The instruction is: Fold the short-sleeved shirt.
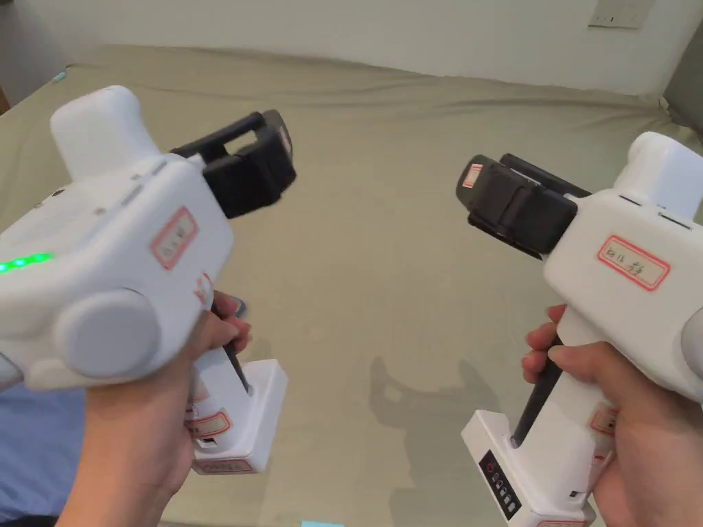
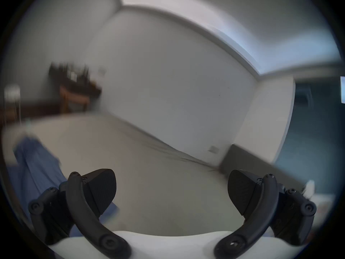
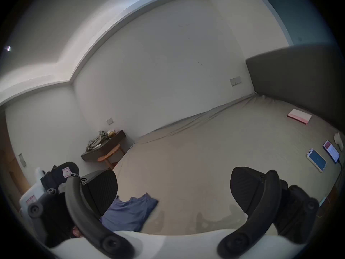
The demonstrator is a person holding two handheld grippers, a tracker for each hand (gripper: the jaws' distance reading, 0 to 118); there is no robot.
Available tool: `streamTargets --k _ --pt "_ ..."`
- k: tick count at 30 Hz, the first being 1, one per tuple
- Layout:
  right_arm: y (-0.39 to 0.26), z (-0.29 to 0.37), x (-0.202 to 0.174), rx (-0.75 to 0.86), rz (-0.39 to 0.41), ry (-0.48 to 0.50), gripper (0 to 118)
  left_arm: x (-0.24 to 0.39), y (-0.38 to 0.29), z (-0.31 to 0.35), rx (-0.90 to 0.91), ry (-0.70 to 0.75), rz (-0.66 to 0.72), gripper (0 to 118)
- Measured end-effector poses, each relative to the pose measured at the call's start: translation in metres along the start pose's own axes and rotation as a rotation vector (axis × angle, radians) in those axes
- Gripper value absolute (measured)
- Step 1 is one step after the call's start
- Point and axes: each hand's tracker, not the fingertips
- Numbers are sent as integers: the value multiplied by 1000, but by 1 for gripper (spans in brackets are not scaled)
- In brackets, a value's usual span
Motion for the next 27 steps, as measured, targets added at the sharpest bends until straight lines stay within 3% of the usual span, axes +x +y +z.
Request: streamTargets --k 2,3,6,17,27 --pt "-11 6 -16 126 271 -124 118 14 -4 5 56 25 -212 117" --pt "-14 8 -20 159 350 -156 118 18 -4 6 65 22 -264 117" --pt "-21 18 -53 209 448 -164 118 29 -10 4 67 51 -322 117" --pt "-17 15 -56 243 514 -184 118 37 -13 3 28 58 -330 117" --pt "-9 13 -37 204 455 -155 116 45 -14 4 45 38 -350 117"
